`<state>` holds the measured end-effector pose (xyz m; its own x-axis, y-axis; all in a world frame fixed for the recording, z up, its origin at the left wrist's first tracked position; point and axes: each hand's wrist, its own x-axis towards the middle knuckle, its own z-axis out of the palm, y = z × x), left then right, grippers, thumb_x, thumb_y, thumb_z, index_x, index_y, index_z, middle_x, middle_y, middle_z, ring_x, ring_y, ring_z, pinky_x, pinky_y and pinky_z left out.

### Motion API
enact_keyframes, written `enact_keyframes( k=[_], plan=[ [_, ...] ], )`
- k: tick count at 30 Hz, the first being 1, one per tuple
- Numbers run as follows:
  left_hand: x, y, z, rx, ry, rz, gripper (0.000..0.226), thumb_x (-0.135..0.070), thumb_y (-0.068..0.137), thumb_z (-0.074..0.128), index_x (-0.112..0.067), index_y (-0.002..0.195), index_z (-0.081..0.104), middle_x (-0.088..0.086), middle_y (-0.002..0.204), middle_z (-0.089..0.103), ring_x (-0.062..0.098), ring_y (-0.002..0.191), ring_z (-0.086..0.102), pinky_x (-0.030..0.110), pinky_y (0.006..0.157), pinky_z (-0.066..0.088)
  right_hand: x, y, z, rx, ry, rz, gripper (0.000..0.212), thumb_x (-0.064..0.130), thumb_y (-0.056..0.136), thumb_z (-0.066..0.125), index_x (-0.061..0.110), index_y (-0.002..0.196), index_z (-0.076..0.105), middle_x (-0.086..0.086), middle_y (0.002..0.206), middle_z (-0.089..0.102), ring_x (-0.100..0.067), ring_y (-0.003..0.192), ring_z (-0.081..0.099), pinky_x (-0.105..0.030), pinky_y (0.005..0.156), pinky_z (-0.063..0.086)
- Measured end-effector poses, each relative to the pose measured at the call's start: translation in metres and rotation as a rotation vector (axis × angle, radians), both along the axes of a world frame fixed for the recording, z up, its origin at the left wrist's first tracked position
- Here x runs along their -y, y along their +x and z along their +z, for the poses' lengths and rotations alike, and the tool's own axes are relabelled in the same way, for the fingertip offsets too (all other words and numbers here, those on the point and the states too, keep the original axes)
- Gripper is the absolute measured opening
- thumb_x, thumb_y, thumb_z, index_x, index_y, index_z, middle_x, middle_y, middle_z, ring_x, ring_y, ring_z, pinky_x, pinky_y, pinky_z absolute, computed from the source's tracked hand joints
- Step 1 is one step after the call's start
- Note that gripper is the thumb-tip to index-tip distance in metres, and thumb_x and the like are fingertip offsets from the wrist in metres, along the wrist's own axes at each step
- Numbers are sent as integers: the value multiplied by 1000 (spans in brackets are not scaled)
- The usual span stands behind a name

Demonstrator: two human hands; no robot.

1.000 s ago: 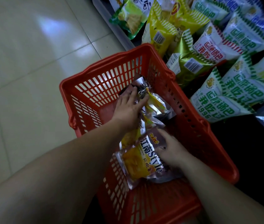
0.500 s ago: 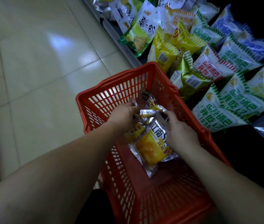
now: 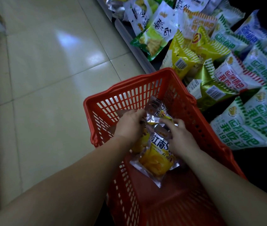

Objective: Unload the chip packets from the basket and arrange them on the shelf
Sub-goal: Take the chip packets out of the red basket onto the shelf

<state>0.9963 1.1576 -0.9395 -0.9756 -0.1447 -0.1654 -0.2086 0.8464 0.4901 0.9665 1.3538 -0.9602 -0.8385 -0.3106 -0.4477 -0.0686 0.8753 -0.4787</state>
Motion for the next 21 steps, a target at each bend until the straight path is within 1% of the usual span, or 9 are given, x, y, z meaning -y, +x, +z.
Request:
enact_keyframes(
  k=[3, 5, 6, 7, 9, 11, 13, 15, 21],
  plan=[
    [-1, -1, -3, -16, 12, 43, 20, -23, 92, 72, -29, 110, 68, 0, 124, 47, 23, 120, 45, 44, 100, 51, 2, -6, -3, 13, -57, -44, 85, -4, 83, 68, 61, 130, 40, 0, 144, 26, -25, 91, 64, -40, 73, 60],
    [0, -2, 0, 12, 2, 52, 13, -26, 88, 76, -28, 100, 70, 1, 154, 36, 29, 144, 27, 49, 114, 39, 6, -6, -3, 29, -52, -41, 82, -2, 84, 69, 61, 127, 40, -3, 148, 24, -27, 96, 66, -40, 80, 59],
    [2, -2, 2, 38, 5, 51, 10, -26, 88, 76, -28, 97, 70, 0, 160, 33, 30, 151, 19, 51, 116, 32, 8, -5, -3, 36, -47, -36, 80, 0, 84, 70, 60, 127, 41, -5, 151, 22, -29, 99, 65, -38, 82, 58],
    [3, -3, 3, 63, 19, 49, 8, -26, 89, 75, -27, 96, 70, -1, 158, 40, 29, 152, 18, 52, 117, 30, 9, -3, -2, 42, -52, -36, 77, 1, 84, 71, 59, 127, 42, -5, 154, 21, -29, 100, 65, -37, 81, 57],
    [7, -1, 4, 80, 77, 60, 6, -26, 90, 73, -26, 96, 71, -2, 131, 62, 29, 142, 37, 47, 108, 41, 10, 0, -3, 33, -93, -50, 73, 2, 86, 72, 58, 125, 45, -2, 151, 28, -26, 100, 64, -36, 80, 56],
    [13, 0, 3, 53, 95, 76, 8, -29, 89, 73, -30, 97, 71, -5, 108, 63, 25, 117, 53, 41, 89, 49, 6, 0, -3, 6, -117, -80, 65, 3, 89, 69, 54, 124, 47, 1, 135, 43, -21, 95, 58, -35, 77, 50],
    [17, -1, 6, 69, 99, 80, 22, -33, 89, 73, -35, 111, 68, -3, 111, 61, 21, 107, 57, 40, 86, 53, 1, 0, -4, -17, -99, -116, 56, 5, 91, 66, 46, 124, 48, 2, 120, 53, -21, 91, 54, -33, 74, 42],
    [18, -2, 7, 101, 110, 72, 34, -34, 90, 73, -38, 123, 64, -3, 118, 65, 20, 106, 62, 42, 88, 57, -1, 2, -3, -32, -99, -136, 50, 4, 90, 65, 42, 117, 49, 3, 109, 56, -23, 92, 56, -33, 71, 41],
    [12, 0, 15, 54, 113, 88, 22, -25, 91, 74, -29, 112, 70, -9, 107, 71, 13, 97, 63, 42, 81, 59, -5, 10, 5, -64, -140, -224, 44, -6, 80, 59, 32, 96, 44, 2, 97, 64, -27, 85, 62, -42, 68, 53]
  ],
)
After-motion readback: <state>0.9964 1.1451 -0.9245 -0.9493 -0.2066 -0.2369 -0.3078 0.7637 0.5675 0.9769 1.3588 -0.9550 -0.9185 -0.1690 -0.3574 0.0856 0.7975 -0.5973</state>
